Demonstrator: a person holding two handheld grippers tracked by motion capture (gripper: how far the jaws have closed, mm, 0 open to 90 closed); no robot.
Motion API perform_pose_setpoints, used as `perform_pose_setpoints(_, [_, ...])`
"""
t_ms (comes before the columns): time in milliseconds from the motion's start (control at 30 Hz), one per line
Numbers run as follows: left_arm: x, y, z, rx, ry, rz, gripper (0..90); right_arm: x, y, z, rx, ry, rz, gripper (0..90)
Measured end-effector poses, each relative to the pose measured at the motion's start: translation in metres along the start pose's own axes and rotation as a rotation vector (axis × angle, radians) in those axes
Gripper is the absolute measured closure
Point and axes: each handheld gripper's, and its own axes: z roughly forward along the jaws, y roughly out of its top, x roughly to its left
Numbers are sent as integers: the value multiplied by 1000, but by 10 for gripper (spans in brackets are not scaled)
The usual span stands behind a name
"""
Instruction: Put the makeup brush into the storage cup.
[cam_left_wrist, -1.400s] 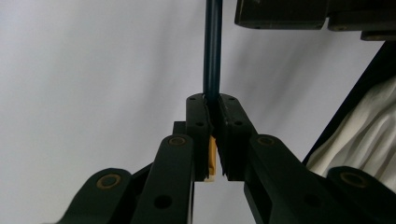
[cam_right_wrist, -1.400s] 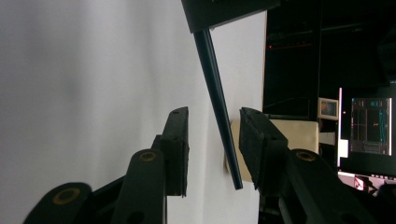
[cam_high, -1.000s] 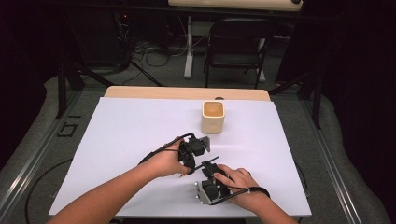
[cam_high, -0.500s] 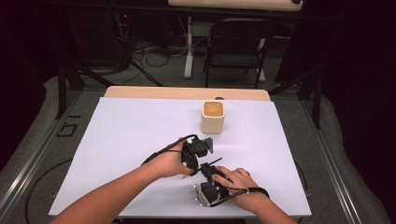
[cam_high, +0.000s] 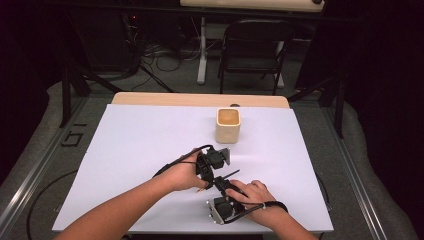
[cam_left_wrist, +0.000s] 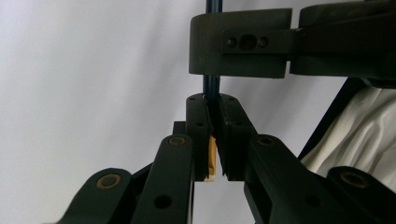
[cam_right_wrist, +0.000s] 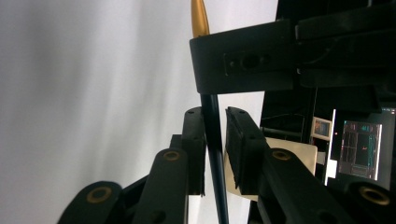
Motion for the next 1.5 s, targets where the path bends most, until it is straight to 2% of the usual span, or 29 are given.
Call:
perform_pose_setpoints(100, [0, 0, 0, 1, -1, 2, 840, 1, 1, 1, -7, -2, -3, 799])
perform_pose_setpoints(133, [0, 0, 0, 1, -1, 3, 840, 1, 0, 2, -23, 3, -5, 804])
perform_pose_setpoints(167, [0, 0, 0, 1, -1, 2, 840, 1, 1, 1, -3, -8, -21, 807])
perform_pose_setpoints(233, [-1, 0, 0, 3, 0, 1, 839, 2, 1, 2, -23, 3, -17, 810])
perform_pose_setpoints(267, [-1, 0, 0, 4, 1, 2, 840, 2, 2, 1, -4, -5, -18, 812])
perform_pose_setpoints(367, [-1, 0, 0, 4, 1, 1, 840, 2, 2, 0, 6, -11, -38, 817])
perform_pose_setpoints(600, [-1, 0, 1, 6, -1, 6, 839, 2, 2, 2, -10, 2, -25, 825])
perform_pose_setpoints(633, [-1, 0, 1, 6, -1, 6, 838, 2, 2, 1, 2, 0, -35, 826])
perform_pose_setpoints(700, [-1, 0, 1, 4, -1, 11, 836, 2, 2, 2, -6, 10, -25, 830])
perform_pose_setpoints(733, [-1, 0, 1, 1, -1, 10, 835, 2, 2, 1, 11, 7, -31, 831])
perform_pose_setpoints(767, [-1, -1, 1, -1, -2, 9, 834, 2, 1, 3, -16, 22, -14, 831])
perform_pose_setpoints(800, [0, -1, 0, -8, -4, 10, 832, 2, 1, 2, -5, 15, -12, 832])
perform_pose_setpoints(867, [1, -2, -2, -17, -4, 9, 789, 1, 1, 3, -21, 27, -3, 832])
perform_pose_setpoints(900, [2, -3, -3, -18, -9, 5, 777, 0, 1, 1, 2, 20, -5, 832])
perform_pose_setpoints(933, [2, -4, -4, -22, -9, 4, 764, 0, -1, 2, -12, 29, 3, 832])
perform_pose_setpoints(967, [3, -6, -5, -29, -5, 6, 750, -1, -1, 2, -6, 36, 3, 832])
perform_pose_setpoints(1000, [4, -7, -6, -35, -1, 2, 733, -1, -1, 0, 24, 21, 1, 832])
perform_pose_setpoints(1033, [5, -8, -7, -41, -3, 1, 709, -1, -3, 2, -6, 30, 19, 833])
perform_pose_setpoints(1100, [7, -12, -9, -60, 3, -3, 658, -2, -3, -1, 29, 25, 23, 832])
perform_pose_setpoints(1167, [9, -16, -11, -87, 3, 3, 606, -2, -4, 2, -2, 33, 36, 832])
perform_pose_setpoints(1267, [11, -22, -14, -122, 20, 20, 528, -3, -5, 1, 6, 35, 47, 832])
perform_pose_setpoints(1300, [12, -24, -15, -130, 18, 14, 519, -3, -5, 0, 23, 28, 48, 832])
perform_pose_setpoints(1367, [13, -26, -16, -139, 14, 13, 500, -4, -7, 1, 3, 30, 66, 833])
perform_pose_setpoints(1400, [15, -30, -18, -167, 21, 10, 483, -5, -7, -1, 31, 30, 69, 832])
perform_pose_setpoints(1433, [16, -33, -20, -177, 24, 5, 478, -6, -8, -1, 36, 34, 65, 832])
perform_pose_setpoints(1467, [17, -35, -21, -186, 25, 1, 474, -5, -10, 3, -27, 29, 88, 832])
perform_pose_setpoints(1500, [19, -38, -22, -196, 26, -8, 468, -6, -11, 1, 0, 35, 93, 832])
